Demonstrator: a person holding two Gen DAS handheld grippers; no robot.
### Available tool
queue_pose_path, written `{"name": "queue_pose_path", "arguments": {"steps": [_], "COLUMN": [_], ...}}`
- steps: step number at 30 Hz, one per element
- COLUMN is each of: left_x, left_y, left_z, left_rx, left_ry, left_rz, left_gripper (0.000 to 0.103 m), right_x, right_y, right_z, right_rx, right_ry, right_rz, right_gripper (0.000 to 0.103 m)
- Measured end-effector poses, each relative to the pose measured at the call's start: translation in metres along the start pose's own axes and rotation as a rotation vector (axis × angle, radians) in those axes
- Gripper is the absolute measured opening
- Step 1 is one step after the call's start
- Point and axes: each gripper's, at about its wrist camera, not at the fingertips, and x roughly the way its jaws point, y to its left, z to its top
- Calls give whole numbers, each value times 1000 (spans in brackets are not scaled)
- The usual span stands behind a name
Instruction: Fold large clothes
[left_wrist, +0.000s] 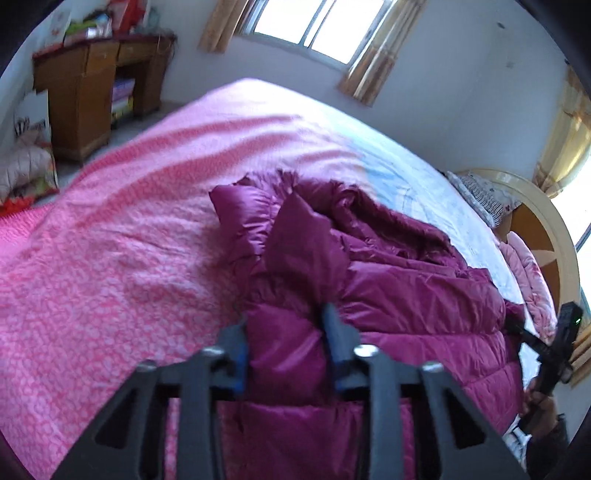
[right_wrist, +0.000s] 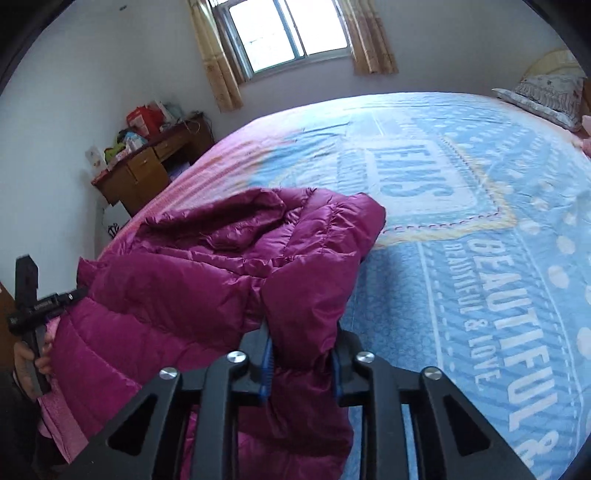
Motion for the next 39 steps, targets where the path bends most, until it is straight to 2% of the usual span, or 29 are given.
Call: {"name": "queue_pose_path", "arguments": {"steps": [1, 4, 10, 15, 19, 23, 25, 28, 33, 35, 36, 37, 39], "left_x": [-8, -31, -73, -87, -77, -49, -21, 21, 98, 115, 121, 127, 132], "left_y": [-3, -10, -30, -40, -48, -49, -51, -46, -33, -27, -23, -17, -12], "left_z": [-4, -13, -27, 4, 51, 95, 118, 132, 118, 107, 103, 99, 98], "left_rx": [11, 26, 89, 95, 73, 26, 20, 0, 18, 6, -12, -34, -58], "left_ry": [-20, -62, -143, -211, -253, -292, -287, -260, -155, -123, -100, -76, -50], "left_rz": [-5, -11, -2, -11, 19, 32, 82, 138, 301, 324, 328, 330, 320], "left_gripper": [19, 13, 10, 9, 9, 9, 9, 9, 9, 10, 15, 19, 20], "right_x": [-7, -29, -57, -78, -77, -44, -13, 30, 115, 140, 146, 150, 150], "right_y": [2, 16, 44, 53, 62, 58, 48, 27, -6, -12, -14, -15, -11], "right_z": [-1, -4, -10, 10, 56, 113, 136, 150, 136, 121, 116, 113, 114], "right_rx": [3, -21, -121, -120, -178, -183, -152, -72, -10, -20, -22, -19, -34], "right_ry": [-17, -66, -134, -197, -248, -261, -246, -212, -89, -42, -32, -24, -31], "right_rz": [9, 0, -58, -22, -33, -81, -115, -152, -293, -336, -344, -349, -370], "right_gripper": [15, 14, 14, 12, 12, 12, 12, 12, 12, 12, 12, 12, 12]}}
